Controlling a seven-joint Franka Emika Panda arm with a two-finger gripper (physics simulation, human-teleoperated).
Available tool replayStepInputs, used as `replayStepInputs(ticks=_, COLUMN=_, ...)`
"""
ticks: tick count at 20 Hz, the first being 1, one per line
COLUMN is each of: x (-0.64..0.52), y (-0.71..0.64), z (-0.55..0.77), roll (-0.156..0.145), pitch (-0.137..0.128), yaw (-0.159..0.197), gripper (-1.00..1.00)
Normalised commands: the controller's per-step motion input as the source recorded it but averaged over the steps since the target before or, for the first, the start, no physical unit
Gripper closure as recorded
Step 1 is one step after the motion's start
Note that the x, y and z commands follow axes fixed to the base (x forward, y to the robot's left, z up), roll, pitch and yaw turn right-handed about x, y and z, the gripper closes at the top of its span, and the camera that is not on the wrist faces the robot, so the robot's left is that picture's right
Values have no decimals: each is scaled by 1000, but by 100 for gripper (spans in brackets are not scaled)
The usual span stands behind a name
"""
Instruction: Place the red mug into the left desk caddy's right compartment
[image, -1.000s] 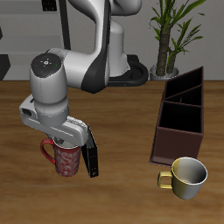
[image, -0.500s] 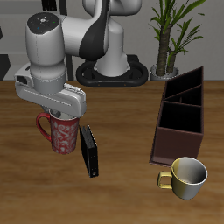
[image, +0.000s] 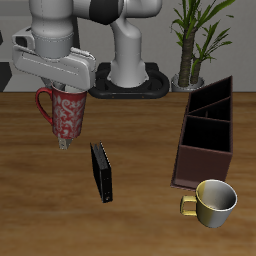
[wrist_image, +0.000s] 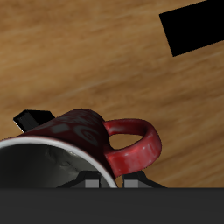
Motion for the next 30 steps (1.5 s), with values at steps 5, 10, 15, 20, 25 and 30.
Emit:
replayStepInputs(ticks=5, x=-415, y=112, z=524, roll=-25, pitch=-36, yaw=34, gripper=100)
replayStepInputs(ticks=10, x=-342, y=249, z=336, roll=6, pitch=-20, yaw=-10, gripper=100)
replayStepInputs(ticks=15, x=-282, y=390, z=207, roll=-18, pitch=-2, yaw=21, gripper=100)
replayStepInputs(ticks=20, x=-308, y=631, z=79, roll=-17, pitch=-11, yaw=36, gripper=100)
replayStepInputs(ticks=25, x=-219, y=586, z=-67, roll=36, pitch=-2, yaw=67, gripper=100)
replayStepInputs(ticks=30, x=-59, y=414, z=-27, roll=55, pitch=-1, yaw=56, gripper=100)
